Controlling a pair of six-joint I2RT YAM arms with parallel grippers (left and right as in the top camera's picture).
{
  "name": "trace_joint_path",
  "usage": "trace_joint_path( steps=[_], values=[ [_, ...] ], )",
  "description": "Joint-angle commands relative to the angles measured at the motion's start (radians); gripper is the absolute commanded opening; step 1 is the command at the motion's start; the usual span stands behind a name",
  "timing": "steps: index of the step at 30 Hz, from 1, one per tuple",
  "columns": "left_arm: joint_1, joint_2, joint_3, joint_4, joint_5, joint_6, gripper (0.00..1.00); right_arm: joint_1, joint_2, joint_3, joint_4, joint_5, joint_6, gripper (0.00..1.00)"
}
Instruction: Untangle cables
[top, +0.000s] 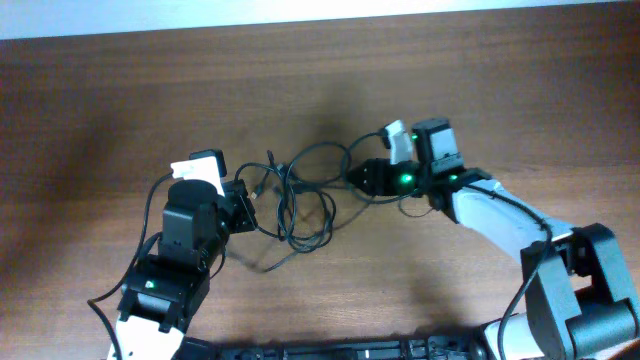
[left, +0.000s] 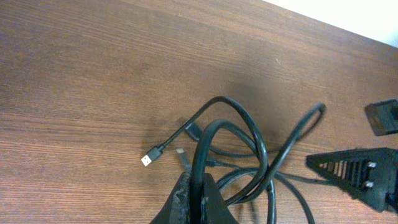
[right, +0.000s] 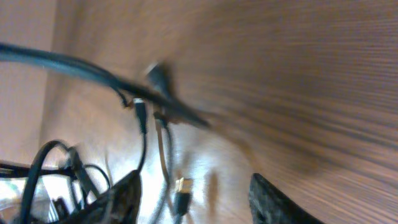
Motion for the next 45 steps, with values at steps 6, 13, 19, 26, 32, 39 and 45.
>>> trace_joint_path(
  steps=[6, 13, 19, 26, 32, 39, 45],
  values=[
    [0.005, -0.001, -0.003, 0.008, -0.018, -0.015, 0.0, -0.275, -0.105, 0.005, -0.087, 0.031, -0.058, 0.99],
    [0.006, -0.002, -0.003, 0.079, -0.125, -0.007, 0.0, -0.294, -0.348, 0.005, -0.095, 0.018, -0.064, 0.99],
    [0.006, -0.002, -0.003, 0.222, -0.15, 0.071, 0.0, -0.219, -0.395, 0.005, -0.086, -0.116, -0.037, 0.98],
    [0.154, -0.039, 0.013, 0.221, -0.082, 0.071, 0.0, -0.009, -0.359, 0.005, -0.04, 0.008, 0.004, 0.99],
    [0.211, -0.151, 0.013, 0.2, 0.028, 0.102, 0.0, 0.109, -0.272, 0.005, -0.043, 0.005, 0.016, 0.99],
    [0.211, -0.207, 0.018, 0.135, 0.029, 0.101, 0.0, 0.171, -0.239, 0.005, -0.11, 0.002, 0.035, 0.99],
    [0.211, -0.307, 0.032, 0.122, 0.029, 0.1, 0.0, 0.174, -0.237, 0.005, -0.116, 0.006, 0.035, 0.99]
  ],
)
